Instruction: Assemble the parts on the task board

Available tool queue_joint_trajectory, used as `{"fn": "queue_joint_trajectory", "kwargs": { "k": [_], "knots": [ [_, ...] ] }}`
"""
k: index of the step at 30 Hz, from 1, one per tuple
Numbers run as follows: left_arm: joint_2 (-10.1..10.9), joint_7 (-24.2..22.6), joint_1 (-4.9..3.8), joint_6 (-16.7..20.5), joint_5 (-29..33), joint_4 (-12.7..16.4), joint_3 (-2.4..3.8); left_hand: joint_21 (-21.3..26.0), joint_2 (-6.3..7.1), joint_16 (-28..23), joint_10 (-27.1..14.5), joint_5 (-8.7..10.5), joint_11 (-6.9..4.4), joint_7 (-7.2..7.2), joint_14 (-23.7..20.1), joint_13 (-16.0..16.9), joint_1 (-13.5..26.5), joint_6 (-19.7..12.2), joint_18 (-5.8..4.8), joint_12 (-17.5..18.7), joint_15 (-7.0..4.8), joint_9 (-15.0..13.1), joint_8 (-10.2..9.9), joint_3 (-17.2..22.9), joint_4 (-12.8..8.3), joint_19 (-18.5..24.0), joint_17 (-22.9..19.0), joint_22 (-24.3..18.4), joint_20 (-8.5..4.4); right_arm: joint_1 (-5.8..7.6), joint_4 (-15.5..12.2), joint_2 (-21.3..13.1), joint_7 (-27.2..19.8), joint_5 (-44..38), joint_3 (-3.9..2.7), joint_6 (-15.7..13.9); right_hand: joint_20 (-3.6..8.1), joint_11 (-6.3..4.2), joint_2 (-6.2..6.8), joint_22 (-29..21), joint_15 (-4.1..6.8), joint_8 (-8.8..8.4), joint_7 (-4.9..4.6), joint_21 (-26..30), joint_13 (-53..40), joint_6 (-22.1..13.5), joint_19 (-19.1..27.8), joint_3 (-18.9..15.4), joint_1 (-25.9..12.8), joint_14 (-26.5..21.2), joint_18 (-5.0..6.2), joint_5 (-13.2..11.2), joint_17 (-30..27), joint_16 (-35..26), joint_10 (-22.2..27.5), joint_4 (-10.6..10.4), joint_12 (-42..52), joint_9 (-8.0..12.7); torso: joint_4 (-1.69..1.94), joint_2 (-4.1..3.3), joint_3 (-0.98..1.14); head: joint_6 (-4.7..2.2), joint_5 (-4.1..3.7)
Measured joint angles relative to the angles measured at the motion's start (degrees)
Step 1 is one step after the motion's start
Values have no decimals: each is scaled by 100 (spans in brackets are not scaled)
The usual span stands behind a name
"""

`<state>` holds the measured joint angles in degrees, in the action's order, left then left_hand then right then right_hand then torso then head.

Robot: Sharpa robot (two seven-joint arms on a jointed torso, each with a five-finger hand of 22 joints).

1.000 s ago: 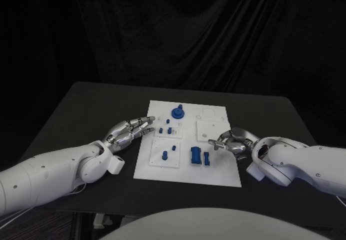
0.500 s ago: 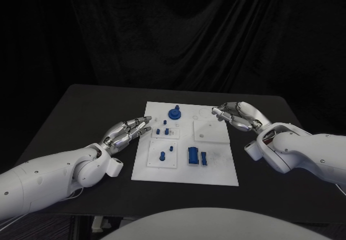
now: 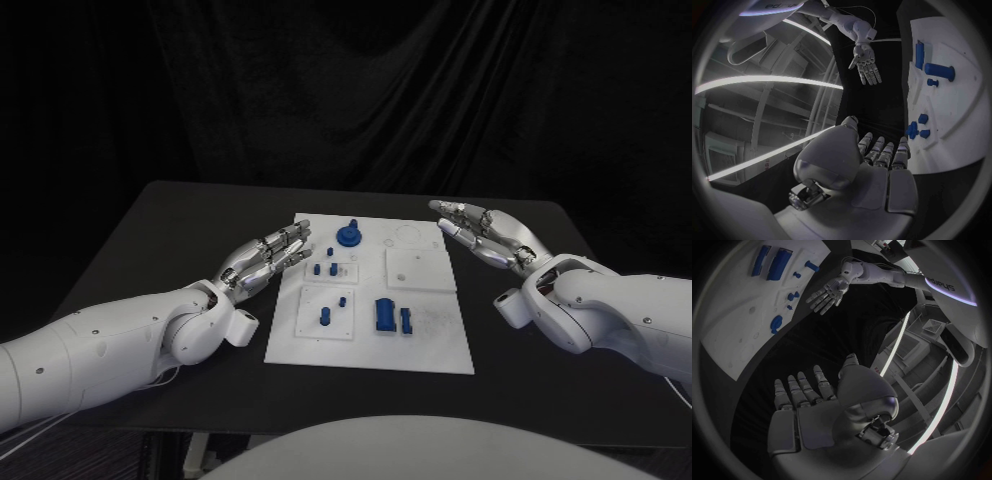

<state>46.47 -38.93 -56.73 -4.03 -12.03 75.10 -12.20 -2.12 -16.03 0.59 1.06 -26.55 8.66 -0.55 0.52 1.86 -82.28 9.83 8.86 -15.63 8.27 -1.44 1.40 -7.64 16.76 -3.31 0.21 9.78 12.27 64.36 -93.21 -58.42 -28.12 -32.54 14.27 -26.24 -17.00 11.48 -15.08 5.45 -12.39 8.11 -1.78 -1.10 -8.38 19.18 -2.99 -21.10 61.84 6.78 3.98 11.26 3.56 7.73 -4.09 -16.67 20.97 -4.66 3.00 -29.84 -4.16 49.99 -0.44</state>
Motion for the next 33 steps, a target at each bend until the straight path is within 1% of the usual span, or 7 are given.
{"fn": "queue_joint_trajectory", "kwargs": {
  "k": [3,6,9,11,18,27,33],
  "knots": [
    [-42,0,0,0,0,-30,2,0,0,-38,-81,0,-94,308,-11,-22,0,-399,0,209,-9,50,-24,-47,-1,0,-7,-18,0,-50,40,18,-78,55,0,81,30,-21,-1,-52,25,-44,42,9,40,-79,15,21,-20,-15,-18,-31,-41,-25,24,13,-35,66,-25,38,12,0,24],
    [-40,15,-2,1,-4,-30,3,69,101,-39,-95,254,-199,307,-62,-74,750,-574,-6,385,-61,82,-64,7,-137,88,-13,-110,-87,-53,41,21,-76,59,-1,86,764,-511,527,-510,564,-547,170,89,569,-894,281,951,-2607,-565,-359,-512,-333,-516,391,756,-933,437,-29,40,13,-2,26],
    [-29,36,-2,31,-3,-5,31,104,275,-39,-91,539,-259,207,-40,-120,1633,-730,-93,528,-143,109,-91,97,-321,204,-16,-212,-203,-53,48,70,-71,94,-66,71,1162,-1053,944,-537,1096,-791,176,89,819,-1328,297,1437,-4131,-669,-358,-1031,-349,-754,408,1151,-1429,454,-29,32,18,-46,24],
    [-29,49,-2,78,3,35,68,141,382,-39,-97,710,-304,151,-59,-138,2165,-784,-186,601,-204,114,-91,148,-430,238,-17,-276,-295,-59,58,124,-71,137,-129,50,1615,-1128,1392,-538,1210,-791,178,89,831,-1734,297,1809,-4781,-676,-359,-1106,-350,-754,409,1588,-1797,456,-31,29,27,-97,22],
    [-52,138,-54,518,80,281,280,172,660,-39,-105,1154,-644,84,-51,-162,3546,-891,-274,826,-467,128,-112,442,-724,306,-17,-448,-491,-157,131,480,-74,583,-512,-168,1672,-1129,1505,-540,1210,-791,174,89,833,-1892,297,2096,-5900,-676,-358,-1106,-351,-754,409,1667,-2077,460,-83,-4,98,-463,27],
    [-109,380,-184,1914,394,828,733,171,955,-39,-107,1630,-786,44,-50,-174,5024,-931,-585,1150,-706,137,-112,711,-1001,324,-16,-854,-764,-334,264,1142,-87,1907,-1192,-907,1671,-1128,1515,-539,1209,-791,173,89,832,-1891,297,2096,-6149,-676,-357,-1106,-351,-754,409,1667,-2077,460,-204,-77,276,-1184,38],
    [-140,564,-263,2959,654,1161,1000,171,1187,-39,-97,1853,-816,64,-50,-179,5732,-952,-731,1400,-747,137,-112,740,-1203,334,-15,-934,-1049,-397,311,1340,-94,2621,-1390,-1316,1671,-1128,1515,-539,1209,-791,173,89,832,-1891,297,2096,-6149,-675,-357,-1106,-351,-754,409,1667,-2077,460,-265,-113,367,-1479,43]
  ]
}}
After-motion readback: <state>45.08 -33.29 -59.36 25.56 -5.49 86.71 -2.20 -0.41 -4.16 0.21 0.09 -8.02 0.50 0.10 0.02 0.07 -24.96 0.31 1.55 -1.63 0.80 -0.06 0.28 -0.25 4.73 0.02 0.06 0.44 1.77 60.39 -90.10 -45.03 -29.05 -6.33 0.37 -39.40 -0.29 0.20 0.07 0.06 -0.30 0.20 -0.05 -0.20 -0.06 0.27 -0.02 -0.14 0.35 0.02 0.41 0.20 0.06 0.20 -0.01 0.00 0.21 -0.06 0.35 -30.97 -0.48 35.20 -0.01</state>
